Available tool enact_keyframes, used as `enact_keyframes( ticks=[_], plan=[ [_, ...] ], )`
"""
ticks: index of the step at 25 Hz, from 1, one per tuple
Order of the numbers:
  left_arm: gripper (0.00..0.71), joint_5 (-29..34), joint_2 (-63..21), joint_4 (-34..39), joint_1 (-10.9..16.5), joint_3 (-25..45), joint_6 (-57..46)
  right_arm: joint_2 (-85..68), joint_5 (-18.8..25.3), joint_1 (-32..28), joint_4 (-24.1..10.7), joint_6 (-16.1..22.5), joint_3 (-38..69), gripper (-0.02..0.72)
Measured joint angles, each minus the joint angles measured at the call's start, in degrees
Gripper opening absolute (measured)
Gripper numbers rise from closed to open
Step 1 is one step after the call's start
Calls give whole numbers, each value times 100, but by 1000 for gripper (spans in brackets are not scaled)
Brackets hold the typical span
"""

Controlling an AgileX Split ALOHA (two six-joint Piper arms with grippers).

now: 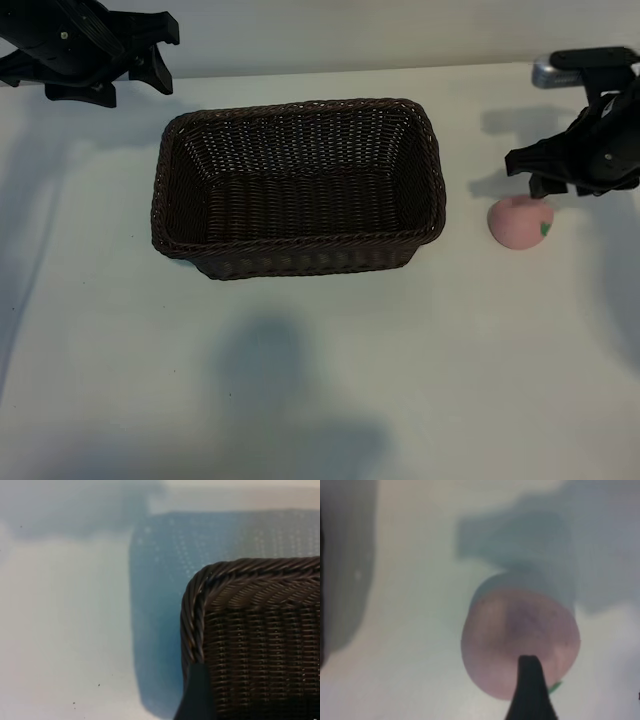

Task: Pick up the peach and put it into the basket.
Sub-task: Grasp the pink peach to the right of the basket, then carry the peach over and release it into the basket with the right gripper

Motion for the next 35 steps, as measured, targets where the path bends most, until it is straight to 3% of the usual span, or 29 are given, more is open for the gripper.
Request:
enact_keyframes(
  ticks=[6, 9, 11, 13, 18, 28, 31, 35],
  plan=[
    [596, 0, 0, 0, 0, 0, 0, 545, -75, 0, 353, -261, 0, 476],
    [596, 0, 0, 0, 0, 0, 0, 574, -80, 0, 423, -274, 0, 307],
    [596, 0, 0, 0, 0, 0, 0, 574, -92, 0, 463, -274, 0, 133],
    [596, 0, 0, 0, 0, 0, 0, 574, -92, 0, 489, -274, 0, 63],
    [596, 0, 0, 0, 0, 0, 25, 389, 188, 6, 553, -269, -173, 45],
    [596, 0, 0, 0, 0, 0, 26, -160, 1870, 89, 607, -262, -2088, 45],
    [596, 0, 0, 0, 0, 0, 26, -160, 2183, 362, 595, -247, -2491, 45],
    [596, 0, 0, 0, 0, 0, 26, -160, 2235, 979, 631, -142, -2693, 45]
  ],
)
